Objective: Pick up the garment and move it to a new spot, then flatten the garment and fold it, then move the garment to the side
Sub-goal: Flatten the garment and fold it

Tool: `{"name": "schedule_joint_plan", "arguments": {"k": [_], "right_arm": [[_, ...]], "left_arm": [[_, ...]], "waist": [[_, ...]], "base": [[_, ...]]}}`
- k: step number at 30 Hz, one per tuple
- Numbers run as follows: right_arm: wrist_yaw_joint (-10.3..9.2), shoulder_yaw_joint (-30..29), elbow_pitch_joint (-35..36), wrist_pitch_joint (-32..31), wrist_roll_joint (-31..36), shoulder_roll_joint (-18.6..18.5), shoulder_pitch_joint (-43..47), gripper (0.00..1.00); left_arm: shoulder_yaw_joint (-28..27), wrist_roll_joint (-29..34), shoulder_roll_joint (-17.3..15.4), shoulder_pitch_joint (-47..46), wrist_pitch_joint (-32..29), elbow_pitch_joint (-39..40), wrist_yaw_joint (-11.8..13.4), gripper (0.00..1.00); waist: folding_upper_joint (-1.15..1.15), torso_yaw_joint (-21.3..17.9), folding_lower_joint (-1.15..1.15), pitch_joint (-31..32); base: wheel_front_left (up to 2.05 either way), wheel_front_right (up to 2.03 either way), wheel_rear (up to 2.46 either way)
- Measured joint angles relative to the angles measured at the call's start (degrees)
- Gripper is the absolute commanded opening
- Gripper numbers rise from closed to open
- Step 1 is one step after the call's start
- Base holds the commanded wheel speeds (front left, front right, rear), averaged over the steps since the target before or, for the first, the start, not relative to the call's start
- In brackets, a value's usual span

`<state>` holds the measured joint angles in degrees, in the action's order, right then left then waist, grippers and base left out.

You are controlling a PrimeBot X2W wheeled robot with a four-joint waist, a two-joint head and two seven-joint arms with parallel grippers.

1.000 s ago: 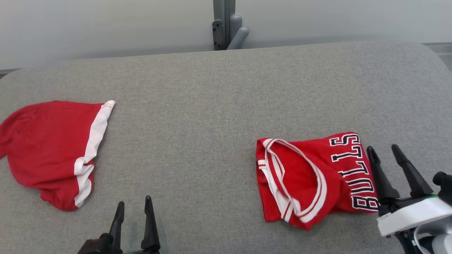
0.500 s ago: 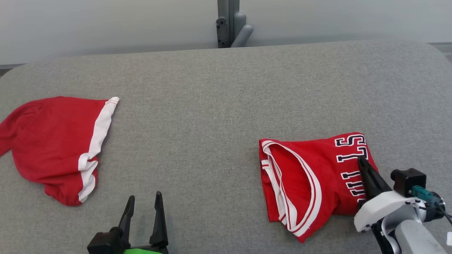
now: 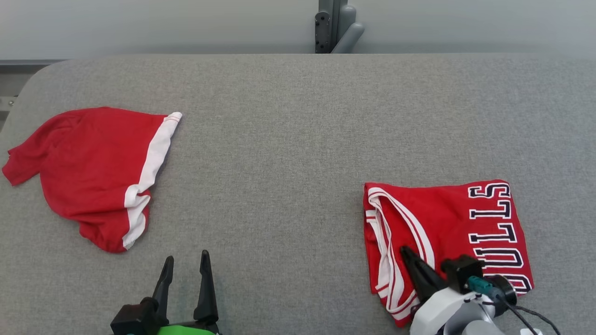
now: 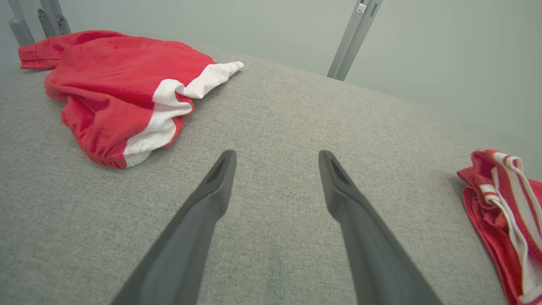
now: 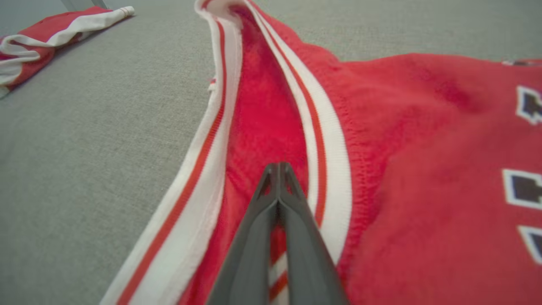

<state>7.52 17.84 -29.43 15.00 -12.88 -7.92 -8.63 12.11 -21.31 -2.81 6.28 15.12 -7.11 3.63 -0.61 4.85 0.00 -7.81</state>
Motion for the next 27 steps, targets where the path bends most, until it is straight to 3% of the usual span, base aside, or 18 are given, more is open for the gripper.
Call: {"name": "schedule_joint_plan", "arguments": {"k": [14,20,25,26,27], "right_arm": [[0.0,5.6,-1.1,0.1,0.0,3.9,-1.5,0.0],[0.0,6.4,0.6,0.1,-0.1,4.4,-2.3,0.0],[0.0,4.6,6.6,0.1,0.0,3.8,-1.8,0.01],[0.0,3.8,8.4,0.1,0.0,3.4,-1.0,0.33],[0.0,2.6,10.2,0.0,0.2,3.1,0.0,0.85]], "left_arm": [[-0.1,-0.2,0.0,-0.1,0.0,-0.7,0.0,1.0],[0.0,-0.5,0.0,-0.5,0.0,-0.6,0.0,1.0],[-0.3,-0.8,0.0,-0.7,0.0,0.3,0.0,1.0],[-0.5,-0.8,0.0,-0.7,0.0,0.6,0.0,1.0],[-0.8,-0.8,0.0,-0.7,0.0,0.9,0.0,1.0]], "waist": [[0.0,0.2,0.0,-0.6],[0.0,-0.1,0.0,-0.6],[0.0,-0.4,0.0,-0.2],[0.0,-0.5,0.0,0.1],[0.0,-0.5,0.0,0.4]], "base": [[0.0,0.0,0.0],[0.0,0.0,0.0],[0.0,0.0,0.0],[0.0,0.0,0.0],[0.0,0.0,0.0]]}}
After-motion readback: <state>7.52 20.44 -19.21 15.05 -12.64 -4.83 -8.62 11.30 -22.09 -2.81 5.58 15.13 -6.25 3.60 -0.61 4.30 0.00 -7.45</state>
